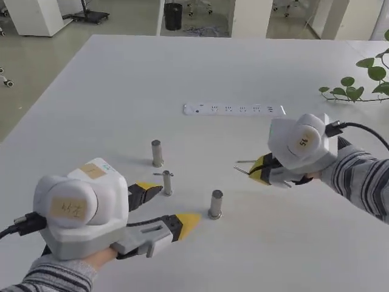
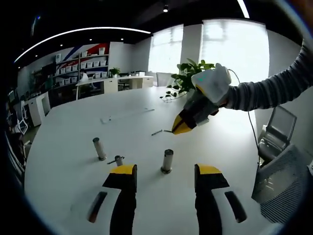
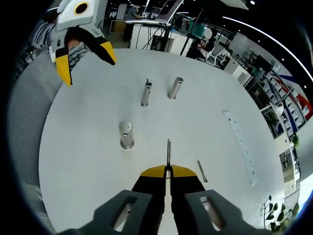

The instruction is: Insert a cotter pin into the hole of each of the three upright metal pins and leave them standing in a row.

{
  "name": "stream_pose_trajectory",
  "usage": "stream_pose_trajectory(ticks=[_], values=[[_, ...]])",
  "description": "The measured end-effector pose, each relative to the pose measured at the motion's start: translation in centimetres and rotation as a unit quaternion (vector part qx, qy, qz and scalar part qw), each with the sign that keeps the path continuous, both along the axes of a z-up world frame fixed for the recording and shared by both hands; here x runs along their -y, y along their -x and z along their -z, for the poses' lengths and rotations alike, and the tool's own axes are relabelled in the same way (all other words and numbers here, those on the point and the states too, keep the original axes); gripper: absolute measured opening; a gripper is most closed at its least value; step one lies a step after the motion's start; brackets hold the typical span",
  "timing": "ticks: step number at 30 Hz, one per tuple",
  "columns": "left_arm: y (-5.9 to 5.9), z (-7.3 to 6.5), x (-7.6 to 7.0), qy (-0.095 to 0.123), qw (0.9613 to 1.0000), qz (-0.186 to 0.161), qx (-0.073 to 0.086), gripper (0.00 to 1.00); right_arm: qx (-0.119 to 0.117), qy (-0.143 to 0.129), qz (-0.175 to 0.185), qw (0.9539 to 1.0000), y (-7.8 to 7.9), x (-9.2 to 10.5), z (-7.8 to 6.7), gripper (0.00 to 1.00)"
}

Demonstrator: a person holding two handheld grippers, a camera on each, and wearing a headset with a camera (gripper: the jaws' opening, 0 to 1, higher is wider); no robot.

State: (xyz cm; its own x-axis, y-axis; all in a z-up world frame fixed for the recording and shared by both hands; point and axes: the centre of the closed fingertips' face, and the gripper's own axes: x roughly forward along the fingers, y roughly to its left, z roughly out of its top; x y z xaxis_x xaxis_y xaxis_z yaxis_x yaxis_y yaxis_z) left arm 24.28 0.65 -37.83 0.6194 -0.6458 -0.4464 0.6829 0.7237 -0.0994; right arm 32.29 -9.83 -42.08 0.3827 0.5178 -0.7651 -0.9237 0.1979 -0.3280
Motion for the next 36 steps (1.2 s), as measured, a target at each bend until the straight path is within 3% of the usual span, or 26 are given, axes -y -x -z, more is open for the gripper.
stream_pose_trajectory(ticks=[2,4,11,16,22,25,30,36], values=[[-0.2,0.0,0.4,-0.003,1.0000,0.004,-0.008,0.42,0.010,-0.001,-0.016,0.9998,0.4,-0.5,-0.4,0.00],[-0.3,0.1,0.7,-0.002,0.9997,0.005,-0.026,0.41,0.017,-0.005,-0.028,0.9994,0.8,-1.1,-0.8,0.00],[-1.2,-0.4,1.5,0.011,0.9991,0.002,-0.041,0.34,0.035,-0.025,-0.064,0.9970,2.2,-3.4,-2.1,0.00],[-1.9,0.2,1.6,0.032,0.9969,-0.013,-0.071,0.28,0.037,-0.034,-0.080,0.9956,2.9,-4.4,-2.3,0.00],[-1.6,0.3,1.9,0.047,0.9949,-0.014,-0.088,0.25,0.046,-0.033,-0.104,0.9930,4.1,-5.3,-2.5,0.00],[-1.4,0.2,2.1,0.067,0.9926,-0.015,-0.100,0.22,0.049,-0.032,-0.112,0.9919,4.4,-5.6,-2.7,0.00],[-1.5,-0.5,2.5,0.105,0.9882,-0.019,-0.110,0.17,0.049,-0.037,-0.130,0.9896,5.3,-6.4,-3.0,0.00],[-1.3,-1.0,2.7,0.120,0.9863,-0.021,-0.112,0.11,0.052,-0.042,-0.142,0.9876,5.9,-7.1,-3.5,0.00]])
